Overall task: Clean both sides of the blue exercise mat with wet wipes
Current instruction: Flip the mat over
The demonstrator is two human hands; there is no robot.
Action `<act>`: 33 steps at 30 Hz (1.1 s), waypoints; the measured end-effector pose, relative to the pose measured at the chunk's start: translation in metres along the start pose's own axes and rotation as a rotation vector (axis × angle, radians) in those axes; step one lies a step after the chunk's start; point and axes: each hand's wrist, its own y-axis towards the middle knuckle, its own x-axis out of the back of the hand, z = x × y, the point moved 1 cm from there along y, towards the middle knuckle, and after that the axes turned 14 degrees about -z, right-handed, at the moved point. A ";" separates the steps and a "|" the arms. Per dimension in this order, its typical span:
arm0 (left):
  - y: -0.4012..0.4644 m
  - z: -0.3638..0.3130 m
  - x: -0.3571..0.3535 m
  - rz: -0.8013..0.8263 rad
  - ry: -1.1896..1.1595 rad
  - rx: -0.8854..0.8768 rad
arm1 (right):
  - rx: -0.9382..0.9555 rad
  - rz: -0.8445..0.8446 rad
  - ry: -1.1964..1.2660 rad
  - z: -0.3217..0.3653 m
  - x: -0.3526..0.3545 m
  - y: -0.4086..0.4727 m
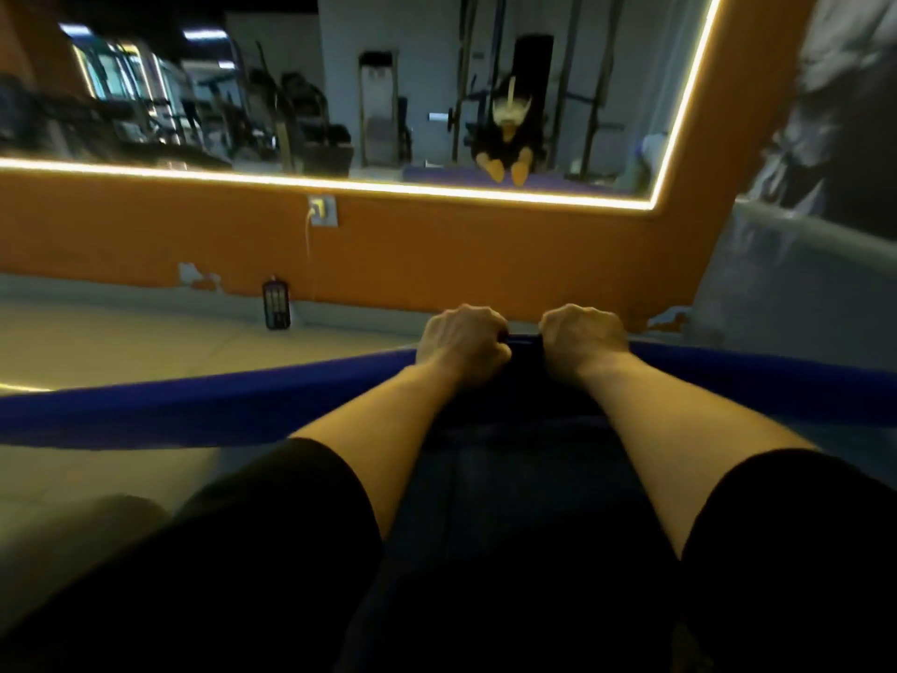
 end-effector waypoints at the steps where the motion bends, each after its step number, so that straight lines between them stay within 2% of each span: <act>1: 0.010 0.003 0.023 0.019 -0.039 0.027 | 0.019 -0.014 -0.006 0.005 0.022 0.008; 6: 0.058 0.015 0.122 0.125 -0.288 0.103 | 0.111 -0.137 -0.034 0.021 0.111 0.048; 10: 0.081 0.033 0.140 0.145 -0.332 0.114 | 0.086 -0.088 -0.022 0.034 0.129 0.070; 12: 0.084 0.035 0.121 0.153 -0.206 0.035 | 0.063 -0.065 -0.005 0.031 0.109 0.074; 14: 0.086 0.034 0.087 0.029 0.009 -0.109 | 0.011 -0.102 0.010 0.023 0.078 0.077; 16: 0.087 0.038 0.042 -0.126 0.119 -0.193 | 0.003 -0.255 -0.072 0.014 0.044 0.080; 17: 0.085 0.043 0.018 -0.144 0.151 -0.188 | 0.013 -0.352 -0.143 0.012 0.028 0.082; 19: 0.079 0.060 -0.027 -0.088 0.211 -0.128 | 0.001 -0.538 -0.189 0.010 0.002 0.088; 20: 0.073 0.070 -0.048 -0.029 0.231 -0.104 | -0.014 -0.576 -0.169 0.011 -0.012 0.091; 22: 0.054 0.086 -0.089 0.118 0.216 -0.054 | -0.045 -0.500 -0.110 0.015 -0.052 0.092; 25: 0.021 0.112 -0.141 0.256 0.156 0.048 | -0.044 -0.256 -0.043 0.031 -0.129 0.080; 28: -0.016 0.140 -0.187 0.387 0.132 0.124 | 0.063 0.014 0.003 0.058 -0.207 0.052; 33: -0.083 0.190 -0.243 0.643 0.138 0.258 | 0.215 0.319 0.086 0.111 -0.290 0.004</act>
